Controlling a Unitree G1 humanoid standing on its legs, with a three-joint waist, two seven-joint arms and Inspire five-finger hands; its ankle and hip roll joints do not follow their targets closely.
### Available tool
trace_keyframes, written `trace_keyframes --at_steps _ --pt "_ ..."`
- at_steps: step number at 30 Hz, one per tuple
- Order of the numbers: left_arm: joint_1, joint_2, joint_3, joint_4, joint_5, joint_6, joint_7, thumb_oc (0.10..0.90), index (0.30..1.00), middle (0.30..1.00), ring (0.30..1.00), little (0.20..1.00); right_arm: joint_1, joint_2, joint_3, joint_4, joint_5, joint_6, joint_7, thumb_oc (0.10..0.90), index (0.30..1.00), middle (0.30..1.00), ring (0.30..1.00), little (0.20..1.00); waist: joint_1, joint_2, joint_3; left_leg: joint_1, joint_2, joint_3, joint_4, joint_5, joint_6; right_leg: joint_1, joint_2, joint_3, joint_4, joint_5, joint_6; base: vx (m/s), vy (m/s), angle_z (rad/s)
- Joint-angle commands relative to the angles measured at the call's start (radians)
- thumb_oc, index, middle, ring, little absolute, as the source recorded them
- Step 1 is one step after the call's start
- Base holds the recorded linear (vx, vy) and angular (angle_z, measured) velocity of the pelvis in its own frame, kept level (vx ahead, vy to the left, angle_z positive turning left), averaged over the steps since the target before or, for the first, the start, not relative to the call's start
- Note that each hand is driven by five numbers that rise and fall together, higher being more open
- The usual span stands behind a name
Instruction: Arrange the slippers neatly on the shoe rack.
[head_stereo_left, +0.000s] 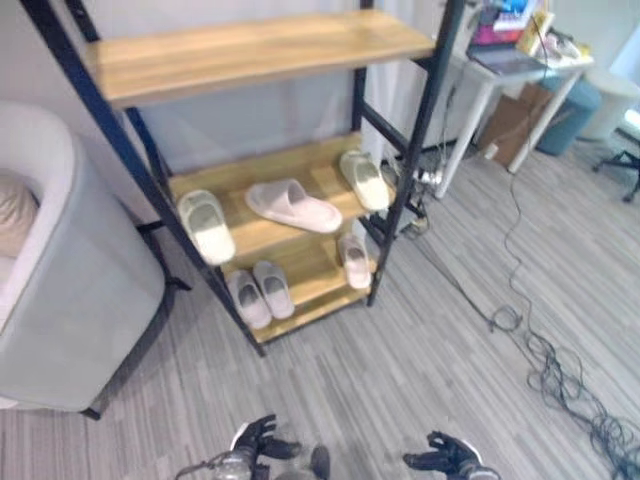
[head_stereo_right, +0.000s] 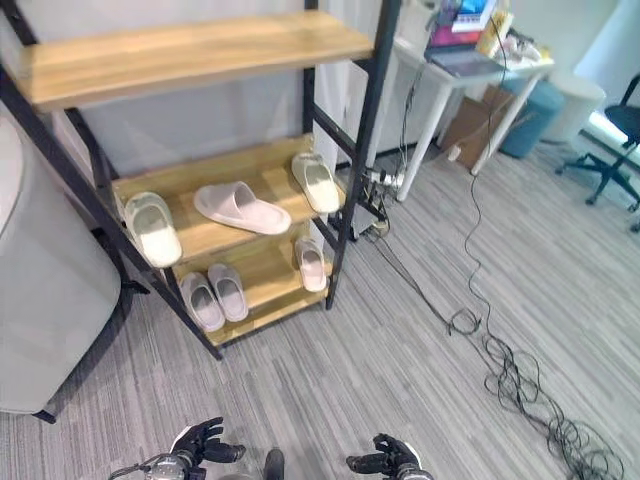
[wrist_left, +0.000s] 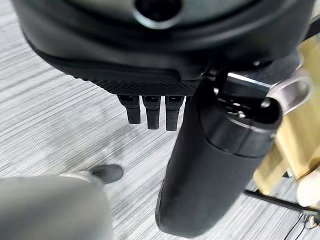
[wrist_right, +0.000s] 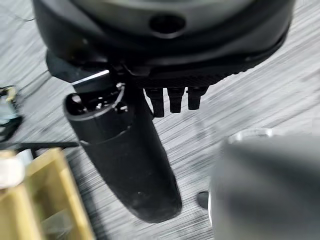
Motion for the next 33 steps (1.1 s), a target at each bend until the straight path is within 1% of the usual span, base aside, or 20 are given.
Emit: trace_keyframes --at_steps 1,3,4,6,10,11,13,14,15,16,17,18,19,20,21,25,26,29,31,33 --pt "0.014 -0.016 0.005 0.004 -0.007 -0.012 -0.002 0.800 0.900 0.900 0.900 0.900 -0.010 -0.050 -0.012 -0.044 -0.026 -0.032 -0.006 0.800 0.900 0.900 0.900 0.900 0.016 0.023 -0.008 0.001 0.042 -0.041 0.095 -0.118 -0.086 0.009 0.004 -0.066 -0.176 0.156 0.000 0.13 -0.083 0.05" --pt "0.013 -0.016 0.005 0.011 -0.002 -0.012 -0.005 0.800 0.900 0.900 0.900 0.900 -0.015 -0.052 -0.005 -0.046 -0.029 -0.033 -0.005 0.800 0.900 0.900 0.900 0.900 0.005 0.026 -0.006 0.035 0.051 -0.050 0.076 -0.130 -0.094 -0.023 -0.013 -0.083 -0.260 0.163 -0.016 0.26 -0.152 0.20" --pt "0.010 -0.019 0.004 0.017 0.003 -0.015 -0.004 0.800 0.900 0.900 0.900 0.900 -0.023 -0.054 -0.001 -0.048 -0.030 -0.031 -0.005 0.800 0.900 0.900 0.900 0.900 -0.018 0.017 -0.002 0.068 0.046 -0.078 0.064 -0.144 -0.103 -0.075 -0.024 -0.047 -0.362 0.203 -0.007 0.37 -0.203 0.11" --pt "0.008 -0.021 0.004 0.023 0.009 -0.017 -0.005 0.800 0.900 0.900 0.900 0.900 -0.022 -0.057 -0.001 -0.043 -0.034 -0.026 -0.003 0.800 0.900 0.900 0.900 0.900 -0.036 0.015 0.007 0.097 0.048 -0.101 0.058 -0.161 -0.112 -0.095 -0.021 0.001 -0.440 0.238 0.013 0.30 -0.175 0.10" --pt "0.017 -0.021 0.017 0.041 0.013 -0.017 -0.008 0.800 0.900 0.900 0.900 0.900 -0.006 -0.060 -0.008 -0.029 -0.044 -0.017 0.003 0.800 0.900 0.900 0.900 0.900 -0.045 0.008 0.001 0.135 0.052 -0.116 0.048 -0.188 -0.123 -0.083 -0.022 0.022 -0.485 0.267 0.023 0.18 -0.148 0.42" --pt "0.027 -0.025 0.019 0.051 0.019 -0.016 -0.006 0.800 0.900 0.900 0.900 0.900 0.006 -0.061 -0.005 -0.022 -0.048 -0.018 0.006 0.800 0.900 0.900 0.900 0.900 -0.047 0.010 -0.015 0.153 0.068 -0.126 0.046 -0.194 -0.135 -0.069 -0.014 0.025 -0.477 0.264 0.010 0.26 -0.233 0.55" --pt "0.029 -0.028 0.021 0.055 0.014 -0.014 -0.008 0.800 0.900 0.900 0.900 0.900 0.016 -0.063 -0.009 -0.018 -0.038 -0.020 0.007 0.800 0.900 0.900 0.900 0.900 -0.047 0.015 -0.025 0.154 0.094 -0.142 0.068 -0.177 -0.159 -0.058 0.004 0.019 -0.467 0.253 -0.007 0.19 -0.201 0.34" --pt "0.029 -0.028 0.021 0.055 0.014 -0.014 -0.008 0.800 0.900 0.900 0.900 0.900 0.016 -0.063 -0.009 -0.018 -0.038 -0.020 0.007 0.800 0.900 0.900 0.900 0.900 -0.048 0.016 -0.025 0.154 0.095 -0.143 0.068 -0.178 -0.160 -0.058 0.005 0.018 -0.467 0.253 -0.007 0.16 -0.206 0.17" --pt "0.035 -0.031 0.018 0.056 0.015 -0.013 -0.009 0.800 0.900 0.900 0.900 0.900 0.022 -0.067 -0.009 -0.013 -0.030 -0.022 0.005 0.800 0.900 0.900 0.900 0.900 -0.047 0.026 -0.032 0.144 0.125 -0.148 0.112 -0.145 -0.190 -0.031 0.030 0.004 -0.472 0.226 -0.027 0.10 -0.128 0.16" --pt "0.035 -0.031 0.018 0.056 0.015 -0.013 -0.009 0.800 0.900 0.900 0.900 0.900 0.022 -0.067 -0.009 -0.013 -0.030 -0.022 0.005 0.800 0.900 0.900 0.900 0.900 -0.048 0.027 -0.032 0.144 0.126 -0.149 0.113 -0.146 -0.190 -0.030 0.031 0.003 -0.473 0.226 -0.028 0.15 -0.268 0.15" --pt "0.024 -0.033 0.009 0.043 0.006 -0.013 -0.005 0.800 0.900 0.900 0.900 0.900 0.022 -0.072 -0.003 -0.018 -0.017 -0.028 0.003 0.800 0.900 0.900 0.900 0.900 -0.043 0.024 -0.010 0.057 0.143 -0.150 0.281 -0.042 -0.223 0.010 0.049 0.005 -0.479 0.197 -0.060 0.06 -0.191 0.14" --pt "0.016 -0.033 0.003 0.036 0.002 -0.011 -0.005 0.800 0.900 0.900 0.900 0.900 0.018 -0.075 -0.002 -0.021 -0.012 -0.028 -0.001 0.800 0.900 0.900 0.900 0.900 -0.040 0.015 0.002 0.019 0.143 -0.145 0.349 -0.022 -0.223 0.023 0.048 0.005 -0.481 0.191 -0.070 0.06 -0.187 0.15" --pt "0.016 -0.033 0.003 0.036 0.002 -0.011 -0.005 0.800 0.900 0.900 0.900 0.900 0.017 -0.075 -0.002 -0.021 -0.012 -0.028 -0.001 0.800 0.900 0.900 0.900 0.900 -0.041 0.016 0.002 0.015 0.143 -0.147 0.356 -0.025 -0.224 0.022 0.048 0.004 -0.481 0.191 -0.070 0.08 -0.182 0.18" --pt "0.005 -0.031 -0.005 0.027 0.001 -0.010 -0.001 0.800 0.900 0.900 0.900 0.900 0.011 -0.080 0.002 -0.018 0.000 -0.028 -0.005 0.800 0.900 0.900 0.900 0.900 -0.035 -0.001 0.023 -0.037 0.159 -0.109 0.444 0.001 -0.216 0.061 0.060 0.003 -0.498 0.171 -0.094 0.11 -0.183 0.16" --pt "0.004 -0.031 -0.011 0.023 0.000 -0.009 0.000 0.800 0.900 0.900 0.900 0.900 0.011 -0.084 0.001 -0.016 0.003 -0.026 -0.008 0.800 0.900 0.900 0.900 0.900 -0.033 -0.004 0.028 -0.064 0.169 -0.087 0.460 0.001 -0.211 0.078 0.061 -0.002 -0.506 0.160 -0.098 0.19 -0.218 0.10" --pt "-0.009 -0.032 -0.027 0.021 -0.003 -0.011 -0.002 0.800 0.900 0.900 0.900 0.900 0.013 -0.089 -0.005 -0.007 0.016 -0.029 -0.011 0.800 0.900 0.900 0.900 0.900 -0.027 -0.006 0.023 -0.134 0.132 -0.016 0.332 -0.067 -0.184 0.125 0.081 -0.011 -0.537 0.123 -0.096 0.22 -0.068 0.20" --pt "-0.010 -0.033 -0.031 0.019 0.002 -0.011 -0.003 0.800 0.900 0.900 0.900 0.900 0.013 -0.089 -0.006 -0.004 0.017 -0.029 -0.013 0.800 0.900 0.900 0.900 0.900 -0.024 -0.006 0.022 -0.164 0.123 0.018 0.298 -0.066 -0.178 0.142 0.084 -0.019 -0.545 0.110 -0.095 0.24 -0.016 0.19" --pt "-0.004 -0.032 -0.031 0.016 0.015 -0.007 -0.009 0.800 0.900 0.900 0.900 0.900 0.014 -0.082 -0.008 -0.007 0.019 -0.028 -0.016 0.800 0.900 0.900 0.900 0.900 -0.007 0.007 0.018 -0.220 0.116 0.124 0.201 -0.001 -0.170 0.186 0.122 -0.018 -0.553 0.077 -0.097 0.26 0.006 0.42" --pt "0.005 -0.031 -0.023 0.019 0.013 -0.009 -0.007 0.800 0.900 0.900 0.900 0.900 0.017 -0.074 -0.005 -0.014 0.017 -0.030 -0.015 0.800 0.900 0.900 0.900 0.900 -0.005 0.004 0.012 -0.201 0.112 0.141 0.192 -0.007 -0.161 0.203 0.128 -0.015 -0.537 0.060 -0.093 0.27 0.079 0.09" --pt "0.009 -0.030 -0.020 0.022 0.015 -0.006 -0.014 0.800 0.900 0.900 0.900 0.900 0.016 -0.065 -0.007 -0.012 0.009 -0.030 -0.010 0.800 0.900 0.900 0.900 0.900 0.005 -0.002 -0.007 -0.168 0.090 0.128 0.158 -0.026 -0.141 0.208 0.117 -0.023 -0.486 0.050 -0.075 0.25 0.113 -0.27"
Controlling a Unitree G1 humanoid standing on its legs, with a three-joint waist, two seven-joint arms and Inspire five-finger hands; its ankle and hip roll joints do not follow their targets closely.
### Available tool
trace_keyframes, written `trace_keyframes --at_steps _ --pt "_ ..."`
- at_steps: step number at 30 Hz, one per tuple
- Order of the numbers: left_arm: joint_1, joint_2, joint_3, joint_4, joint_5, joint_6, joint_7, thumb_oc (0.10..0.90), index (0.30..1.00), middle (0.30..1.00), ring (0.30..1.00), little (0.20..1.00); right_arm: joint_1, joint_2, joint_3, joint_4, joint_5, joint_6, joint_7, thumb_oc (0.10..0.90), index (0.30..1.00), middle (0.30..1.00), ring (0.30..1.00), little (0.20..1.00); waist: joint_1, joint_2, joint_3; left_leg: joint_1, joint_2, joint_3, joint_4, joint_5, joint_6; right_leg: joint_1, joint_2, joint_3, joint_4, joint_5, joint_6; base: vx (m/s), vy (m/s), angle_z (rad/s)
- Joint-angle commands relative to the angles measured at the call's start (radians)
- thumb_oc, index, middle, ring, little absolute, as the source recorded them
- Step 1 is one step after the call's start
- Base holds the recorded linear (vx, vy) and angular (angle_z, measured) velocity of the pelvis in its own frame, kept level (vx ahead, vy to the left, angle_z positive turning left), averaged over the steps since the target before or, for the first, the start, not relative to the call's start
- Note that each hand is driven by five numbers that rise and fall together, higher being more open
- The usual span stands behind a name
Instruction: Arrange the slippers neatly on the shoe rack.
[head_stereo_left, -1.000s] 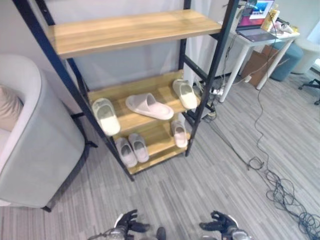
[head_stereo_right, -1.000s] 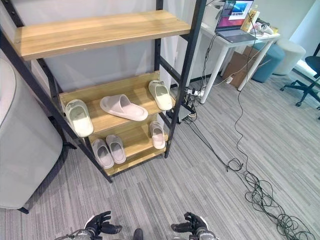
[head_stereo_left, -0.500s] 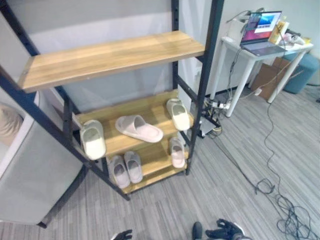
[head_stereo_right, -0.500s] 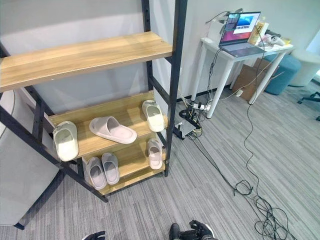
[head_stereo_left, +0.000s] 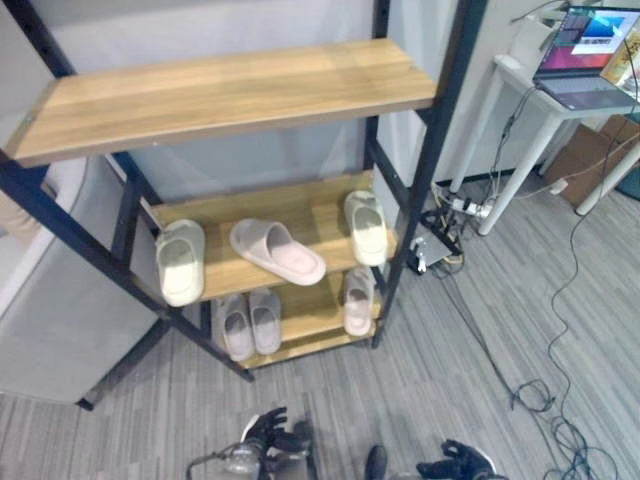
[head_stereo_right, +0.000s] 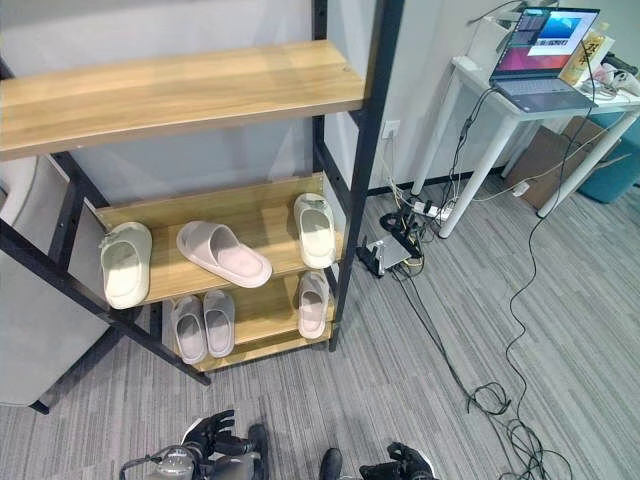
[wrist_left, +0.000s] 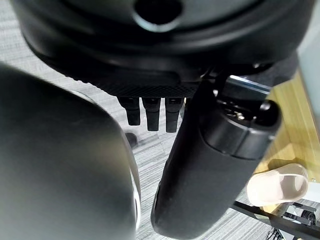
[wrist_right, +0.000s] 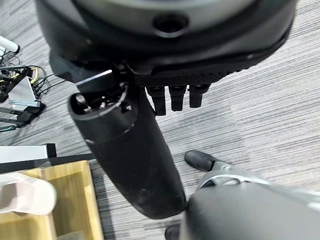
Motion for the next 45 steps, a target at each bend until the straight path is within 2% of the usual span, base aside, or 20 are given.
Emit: trace_keyframes --at_steps 1,4,5,7,10,13,14,20,27,32,33,34,35,36,37,38,40,41,42,45 --pt "0.045 0.008 -0.026 -0.009 0.011 -0.010 0.009 0.800 0.900 0.900 0.900 0.900 -0.025 -0.010 -0.009 -0.028 0.002 -0.031 0.004 0.800 0.900 0.900 0.900 0.900 0.039 -0.034 -0.031 0.026 -0.067 -0.011 0.020 -0.047 0.032 0.055 -0.030 0.099 0.191 -0.197 0.113 0.14 0.097 -0.26" --pt "0.030 0.019 -0.028 -0.021 0.009 -0.009 0.009 0.800 0.900 0.900 0.900 0.900 -0.039 -0.007 -0.006 -0.025 -0.018 -0.024 0.014 0.800 0.900 0.900 0.900 0.900 0.035 -0.031 -0.028 0.070 -0.073 -0.021 0.011 -0.074 0.061 -0.035 -0.083 0.071 0.377 -0.147 0.175 0.11 0.076 -0.03" --pt "0.024 0.024 -0.029 -0.028 0.004 -0.010 0.009 0.800 0.900 0.900 0.900 0.900 -0.042 -0.005 -0.008 -0.028 -0.016 -0.023 0.015 0.800 0.900 0.900 0.900 0.900 0.027 -0.028 -0.024 0.079 -0.077 -0.039 0.009 -0.079 0.070 -0.077 -0.089 0.091 0.445 -0.132 0.187 0.11 0.045 0.20" --pt "0.020 0.028 -0.030 -0.033 0.006 -0.010 0.006 0.800 0.900 0.900 0.900 0.900 -0.040 -0.004 -0.013 -0.029 -0.013 -0.023 0.016 0.800 0.900 0.900 0.900 0.900 0.021 -0.024 -0.023 0.090 -0.082 -0.054 0.007 -0.088 0.075 -0.095 -0.089 0.109 0.471 -0.128 0.193 0.09 0.004 0.38" --pt "0.014 0.033 -0.038 -0.035 0.011 -0.014 0.006 0.800 0.900 0.900 0.900 0.900 -0.030 -0.003 -0.018 -0.027 0.003 -0.026 0.015 0.800 0.900 0.900 0.900 0.900 0.000 -0.026 -0.029 0.129 -0.097 -0.116 -0.015 -0.104 0.075 -0.121 -0.076 0.195 0.383 -0.152 0.161 0.15 -0.087 0.55" --pt "0.003 0.032 -0.043 -0.035 0.007 -0.019 0.011 0.800 0.900 0.900 0.900 0.900 -0.037 -0.009 -0.017 -0.031 0.013 -0.027 0.015 0.800 0.900 0.900 0.900 0.900 -0.016 -0.030 -0.025 0.146 -0.100 -0.153 -0.035 -0.104 0.061 -0.152 -0.090 0.255 0.261 -0.108 0.161 0.09 -0.143 0.74" --pt "-0.002 0.032 -0.045 -0.031 0.011 -0.019 0.007 0.800 0.900 0.900 0.900 0.900 -0.034 -0.010 -0.020 -0.029 0.015 -0.026 0.016 0.800 0.900 0.900 0.900 0.900 -0.020 -0.037 -0.025 0.151 -0.106 -0.167 -0.039 -0.107 0.057 -0.128 -0.094 0.264 0.209 -0.106 0.164 0.05 -0.116 0.61" --pt "0.022 0.017 -0.044 -0.019 0.016 -0.022 0.003 0.800 0.900 0.900 0.900 0.900 -0.011 -0.016 -0.006 -0.035 0.001 -0.031 0.018 0.800 0.900 0.900 0.900 0.900 -0.010 -0.039 -0.058 0.170 -0.086 -0.175 -0.094 -0.076 0.028 -0.050 -0.074 0.235 0.094 -0.090 0.147 0.02 -0.119 0.38" --pt "0.023 0.006 -0.061 -0.065 0.001 -0.041 0.015 0.800 0.900 0.900 0.900 0.900 0.000 -0.020 0.003 -0.018 -0.005 -0.039 0.014 0.800 0.900 0.900 0.900 0.900 -0.003 -0.019 -0.072 0.192 -0.061 -0.194 -0.179 -0.017 -0.001 0.005 -0.044 0.187 0.006 -0.089 0.137 -0.01 -0.080 0.08" --pt "0.020 0.019 -0.094 -0.235 -0.033 -0.063 0.028 0.800 0.900 0.900 0.900 0.900 0.006 -0.027 0.002 -0.022 -0.008 -0.045 0.006 0.800 0.900 0.900 0.900 0.900 0.008 -0.009 -0.058 0.189 -0.054 -0.216 -0.185 0.002 -0.015 0.015 -0.033 0.166 0.006 -0.101 0.126 -0.05 -0.051 0.14" --pt "0.031 0.044 -0.114 -0.391 -0.030 -0.073 0.028 0.800 0.900 0.900 0.900 0.900 0.011 -0.036 -0.003 -0.032 -0.006 -0.050 0.002 0.800 0.900 0.900 0.900 0.900 0.017 -0.004 -0.049 0.181 -0.053 -0.231 -0.181 0.009 -0.021 0.020 -0.030 0.150 0.006 -0.106 0.121 -0.05 -0.038 0.32" --pt "0.033 0.045 -0.115 -0.394 -0.030 -0.070 0.028 0.800 0.900 0.900 0.900 0.900 0.011 -0.035 -0.003 -0.032 -0.006 -0.050 0.002 0.800 0.900 0.900 0.900 0.900 0.017 -0.004 -0.049 0.181 -0.053 -0.232 -0.180 0.009 -0.021 0.021 -0.030 0.149 0.006 -0.106 0.120 -0.07 -0.052 0.36" --pt "0.049 0.065 -0.120 -0.485 -0.031 -0.069 0.022 0.800 0.900 0.900 0.900 0.900 0.013 -0.040 -0.008 -0.042 -0.006 -0.051 -0.001 0.800 0.900 0.900 0.900 0.900 0.020 -0.001 -0.044 0.177 -0.052 -0.241 -0.178 0.012 -0.023 0.022 -0.030 0.142 0.006 -0.108 0.118 -0.08 -0.053 0.32" --pt "0.103 0.115 -0.114 -0.677 -0.027 -0.066 0.006 0.800 0.900 0.900 0.900 0.900 0.017 -0.049 -0.020 -0.067 -0.006 -0.054 -0.005 0.800 0.900 0.900 0.900 0.900 0.030 0.005 -0.037 0.166 -0.053 -0.256 -0.172 0.019 -0.028 0.023 -0.027 0.125 0.006 -0.112 0.114 -0.13 -0.055 0.25" --pt "0.128 0.137 -0.106 -0.750 -0.023 -0.066 -0.007 0.800 0.900 0.900 0.900 0.900 0.017 -0.054 -0.028 -0.076 -0.009 -0.056 -0.006 0.800 0.900 0.900 0.900 0.900 0.036 0.010 -0.032 0.155 -0.054 -0.260 -0.166 0.030 -0.029 0.018 -0.027 0.117 0.006 -0.104 0.113 -0.07 -0.050 0.28" --pt "0.132 0.138 -0.106 -0.753 -0.023 -0.063 -0.007 0.800 0.900 0.900 0.900 0.900 0.019 -0.053 -0.026 -0.076 -0.009 -0.056 -0.006 0.800 0.900 0.900 0.900 0.900 0.035 0.008 -0.033 0.164 -0.053 -0.261 -0.170 0.020 -0.030 0.025 -0.027 0.117 0.006 -0.115 0.113 -0.07 -0.022 0.27" --pt "0.206 0.189 -0.068 -0.934 -0.044 -0.070 -0.042 0.800 0.900 0.900 0.900 0.900 0.014 -0.061 -0.041 -0.086 -0.019 -0.054 -0.007 0.800 0.900 0.900 0.900 0.900 0.049 0.021 -0.024 0.148 -0.054 -0.273 -0.161 0.035 -0.034 0.025 -0.025 0.101 0.006 -0.108 0.109 -0.05 -0.045 0.23" --pt "0.208 0.190 -0.067 -0.936 -0.044 -0.069 -0.043 0.800 0.900 0.900 0.900 0.900 0.015 -0.061 -0.039 -0.086 -0.019 -0.054 -0.007 0.800 0.900 0.900 0.900 0.900 0.048 0.020 -0.026 0.156 -0.053 -0.273 -0.164 0.026 -0.035 0.030 -0.025 0.102 0.006 -0.119 0.108 -0.01 -0.053 0.08" --pt "0.246 0.206 -0.041 -1.025 -0.074 -0.076 -0.055 0.800 0.900 0.900 0.900 0.900 0.016 -0.062 -0.048 -0.085 -0.022 -0.053 -0.007 0.800 0.900 0.900 0.900 0.900 0.057 0.028 -0.021 0.156 -0.054 -0.279 -0.162 0.029 -0.039 0.035 -0.022 0.095 0.006 -0.123 0.105 0.01 -0.033 0.08" --pt "0.290 0.220 -0.001 -1.136 -0.111 -0.086 -0.071 0.800 0.900 0.900 0.900 0.900 0.019 -0.065 -0.057 -0.087 -0.018 -0.055 -0.008 0.800 0.900 0.900 0.900 0.900 0.066 0.039 -0.017 0.154 -0.050 -0.286 -0.160 0.037 -0.046 0.044 -0.019 0.081 0.006 -0.130 0.101 -0.01 -0.024 0.15"
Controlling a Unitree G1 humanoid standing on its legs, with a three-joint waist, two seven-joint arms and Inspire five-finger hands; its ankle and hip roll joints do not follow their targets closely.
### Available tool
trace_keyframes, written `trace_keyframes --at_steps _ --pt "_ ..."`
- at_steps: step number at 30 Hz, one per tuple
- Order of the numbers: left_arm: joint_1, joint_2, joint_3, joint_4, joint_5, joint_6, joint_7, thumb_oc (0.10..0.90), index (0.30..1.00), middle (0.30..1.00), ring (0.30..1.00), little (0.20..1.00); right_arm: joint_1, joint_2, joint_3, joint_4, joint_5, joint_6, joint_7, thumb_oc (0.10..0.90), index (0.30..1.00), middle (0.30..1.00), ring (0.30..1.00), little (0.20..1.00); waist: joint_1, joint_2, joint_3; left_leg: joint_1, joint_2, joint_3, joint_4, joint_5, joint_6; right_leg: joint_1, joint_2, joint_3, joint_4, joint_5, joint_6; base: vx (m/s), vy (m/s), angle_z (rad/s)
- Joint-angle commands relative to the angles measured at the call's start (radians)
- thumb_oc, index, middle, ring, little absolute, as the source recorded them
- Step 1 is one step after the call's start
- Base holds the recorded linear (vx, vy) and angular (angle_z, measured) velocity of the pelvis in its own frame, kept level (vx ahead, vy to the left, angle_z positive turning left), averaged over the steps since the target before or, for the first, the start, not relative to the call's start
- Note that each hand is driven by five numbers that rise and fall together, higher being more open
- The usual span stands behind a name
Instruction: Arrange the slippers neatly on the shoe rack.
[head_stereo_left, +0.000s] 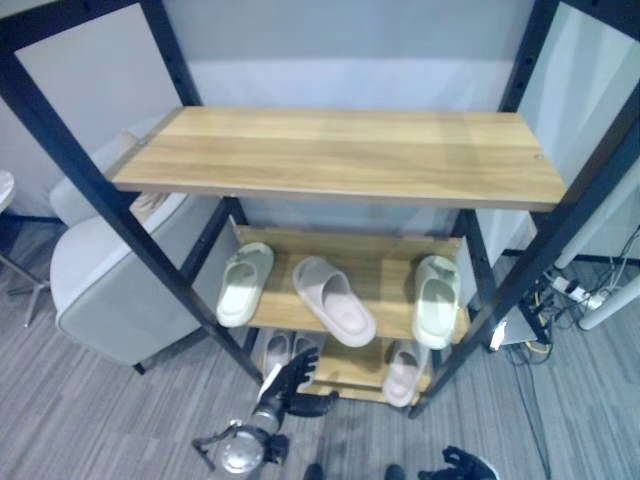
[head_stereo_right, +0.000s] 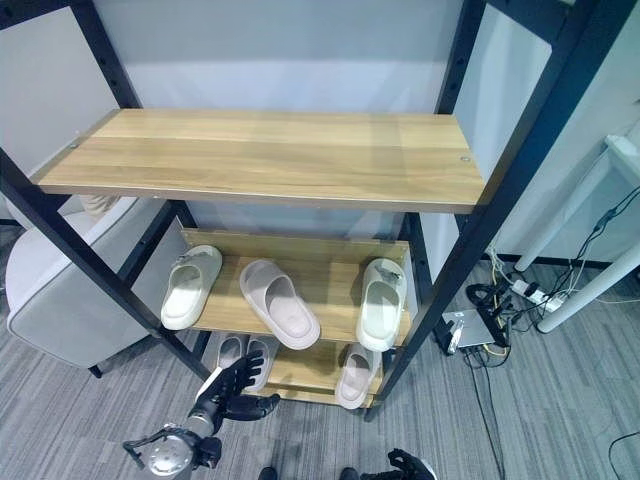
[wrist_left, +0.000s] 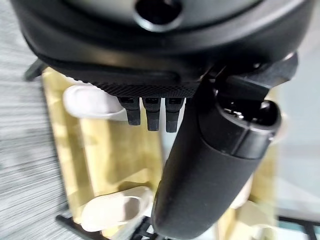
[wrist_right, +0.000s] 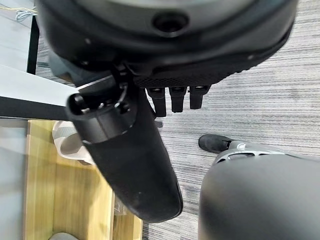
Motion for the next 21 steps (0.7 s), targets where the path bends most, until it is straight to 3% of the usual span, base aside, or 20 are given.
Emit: trace_keyframes --at_steps 1,7,21 --pt "-0.054 0.022 0.062 -0.130 -0.072 -0.085 -0.029 0.800 0.900 0.900 0.900 0.900 -0.055 -0.047 -0.011 -0.010 -0.014 -0.041 -0.005 0.800 0.900 0.900 0.900 0.900 0.015 -0.012 0.027 -0.054 -0.019 0.066 0.047 0.016 -0.037 0.074 0.016 -0.022 0.008 -0.173 0.036 0.01 -0.022 0.07" --pt "-0.083 0.022 0.114 -0.254 -0.018 -0.117 0.046 0.800 0.900 0.900 0.900 0.900 -0.035 -0.045 -0.006 -0.010 -0.021 -0.049 -0.015 0.800 0.900 0.900 0.900 0.900 0.013 0.000 0.028 -0.050 -0.012 0.059 0.042 0.024 -0.045 0.086 0.024 -0.036 0.008 -0.184 0.031 0.01 -0.013 0.10" --pt "-0.328 -0.004 0.094 -0.183 0.194 -0.129 0.260 0.800 0.900 0.900 0.900 0.900 -0.010 -0.032 0.032 -0.015 -0.031 -0.055 -0.029 0.800 0.900 0.900 0.900 0.900 -0.049 -0.022 -0.001 -0.006 0.003 0.104 0.003 0.013 -0.038 0.085 0.028 0.000 0.008 -0.172 0.041 0.02 0.009 -0.05"
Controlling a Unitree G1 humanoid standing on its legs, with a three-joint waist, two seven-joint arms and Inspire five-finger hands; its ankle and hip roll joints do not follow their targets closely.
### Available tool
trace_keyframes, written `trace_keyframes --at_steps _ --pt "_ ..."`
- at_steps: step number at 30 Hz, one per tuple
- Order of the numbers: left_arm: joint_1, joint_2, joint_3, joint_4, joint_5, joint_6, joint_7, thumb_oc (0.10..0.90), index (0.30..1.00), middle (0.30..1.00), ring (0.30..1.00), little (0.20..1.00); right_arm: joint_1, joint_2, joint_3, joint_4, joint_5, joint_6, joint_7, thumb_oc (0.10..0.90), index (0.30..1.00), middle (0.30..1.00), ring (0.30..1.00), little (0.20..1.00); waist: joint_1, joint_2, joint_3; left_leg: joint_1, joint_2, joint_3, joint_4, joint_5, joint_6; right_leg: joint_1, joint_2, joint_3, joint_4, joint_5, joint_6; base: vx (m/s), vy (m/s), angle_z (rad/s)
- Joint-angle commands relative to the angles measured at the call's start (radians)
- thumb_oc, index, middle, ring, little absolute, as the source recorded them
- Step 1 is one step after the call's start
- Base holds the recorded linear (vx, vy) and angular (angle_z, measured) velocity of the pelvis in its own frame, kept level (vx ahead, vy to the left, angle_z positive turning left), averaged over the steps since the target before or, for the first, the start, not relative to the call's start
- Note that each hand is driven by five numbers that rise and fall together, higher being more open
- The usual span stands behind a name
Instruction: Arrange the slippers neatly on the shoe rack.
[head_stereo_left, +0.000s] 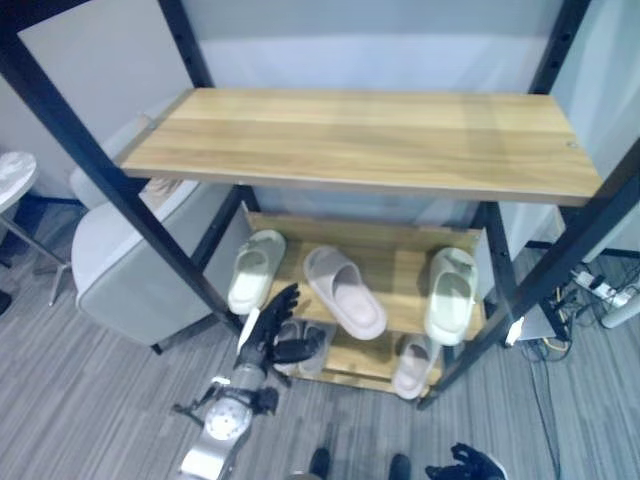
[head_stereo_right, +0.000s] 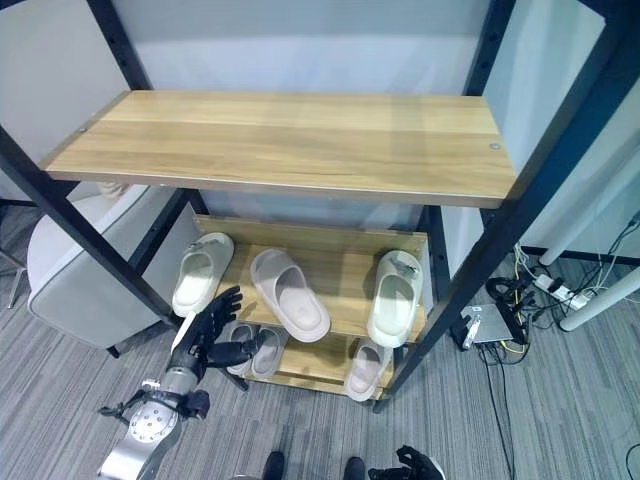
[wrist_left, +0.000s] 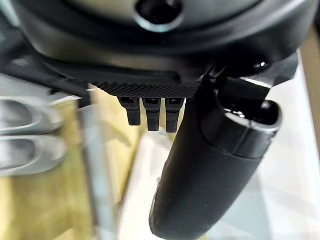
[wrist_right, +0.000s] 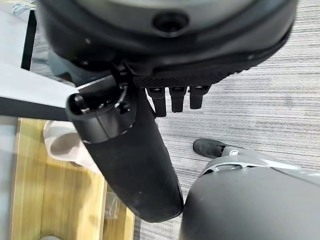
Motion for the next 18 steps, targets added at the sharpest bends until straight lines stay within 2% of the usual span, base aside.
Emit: trace_keyframes --at_steps 1,12,18 --pt "-0.174 -0.013 0.025 -0.037 0.101 -0.108 0.069 0.800 0.900 0.900 0.900 0.900 -0.016 -0.023 0.029 -0.017 -0.031 -0.041 -0.014 0.800 0.900 0.900 0.900 0.900 -0.024 -0.028 -0.049 -0.028 -0.001 0.103 0.005 -0.014 -0.037 0.069 0.030 0.004 0.008 -0.181 0.038 0.00 0.032 -0.17" --pt "-0.357 0.030 0.014 0.064 0.335 -0.062 0.193 0.800 0.900 0.900 0.900 0.900 -0.007 -0.013 0.053 -0.028 -0.043 -0.036 0.000 0.800 0.900 0.900 0.900 0.900 -0.065 -0.037 -0.071 -0.012 -0.002 0.143 -0.009 -0.030 -0.027 0.053 0.015 0.040 0.008 -0.156 0.057 0.03 0.033 -0.12" --pt "-0.422 0.050 0.006 0.132 0.413 -0.027 0.226 0.800 0.900 0.900 0.900 0.900 -0.002 -0.013 0.061 -0.041 -0.054 -0.037 0.006 0.800 0.900 0.900 0.900 0.900 -0.078 -0.048 -0.079 -0.009 -0.001 0.162 -0.009 -0.044 -0.022 0.043 0.010 0.062 0.008 -0.150 0.064 0.03 0.042 -0.09"
